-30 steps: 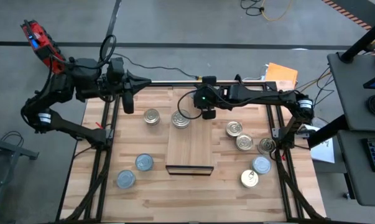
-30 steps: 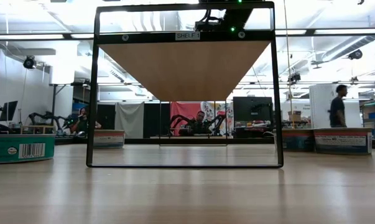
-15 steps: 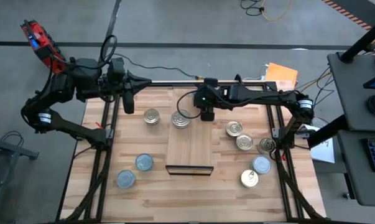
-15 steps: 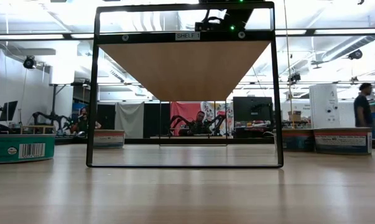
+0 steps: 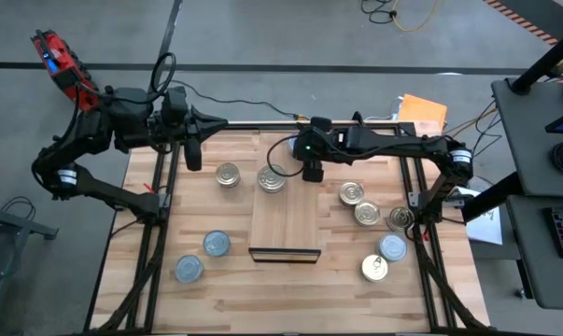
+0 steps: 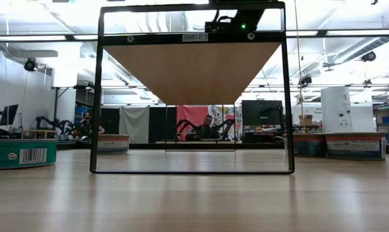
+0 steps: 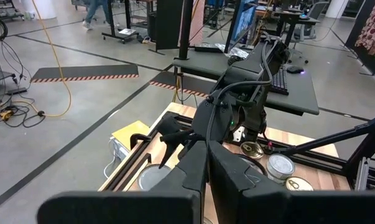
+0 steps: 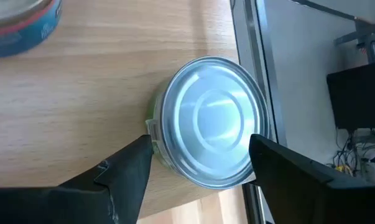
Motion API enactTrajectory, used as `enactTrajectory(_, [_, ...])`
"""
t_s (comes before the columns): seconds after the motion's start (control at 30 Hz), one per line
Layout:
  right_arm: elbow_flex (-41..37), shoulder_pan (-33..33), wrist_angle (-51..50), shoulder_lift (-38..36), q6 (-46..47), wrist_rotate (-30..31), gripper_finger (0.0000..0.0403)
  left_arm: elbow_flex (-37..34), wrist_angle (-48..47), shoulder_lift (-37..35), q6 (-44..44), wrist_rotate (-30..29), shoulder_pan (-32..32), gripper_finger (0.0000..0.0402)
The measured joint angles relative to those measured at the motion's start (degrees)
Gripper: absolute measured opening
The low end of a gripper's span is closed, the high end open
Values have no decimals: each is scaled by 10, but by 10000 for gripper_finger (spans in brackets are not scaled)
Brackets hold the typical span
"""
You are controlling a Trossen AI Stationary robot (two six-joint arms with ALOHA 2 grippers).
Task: Stack canned seafood by type on shelf
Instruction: Put the green tuna can on the shelf, then put the green-blue tuna can on the shelf
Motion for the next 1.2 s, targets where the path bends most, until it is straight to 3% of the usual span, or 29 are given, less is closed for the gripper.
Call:
enactTrajectory(0.33, [0,1,-2,-65,99,-33,262,0,-11,0,-2,0,0,0])
enactTrajectory(0.67, [0,8,40,-160,248,-160,225,0,-62,9,-38,1,0,0])
enactTrajectory(0.87, [0,34,41,-195,299,-161,220,0,-127,22,-96,10,0,0])
enactTrajectory(1.1, [0,72,40,-203,328,-158,219,0,-235,28,-184,90,-23,0])
enactTrajectory(1.2, [0,98,41,-203,327,-129,221,-4,-292,28,-227,100,-55,0])
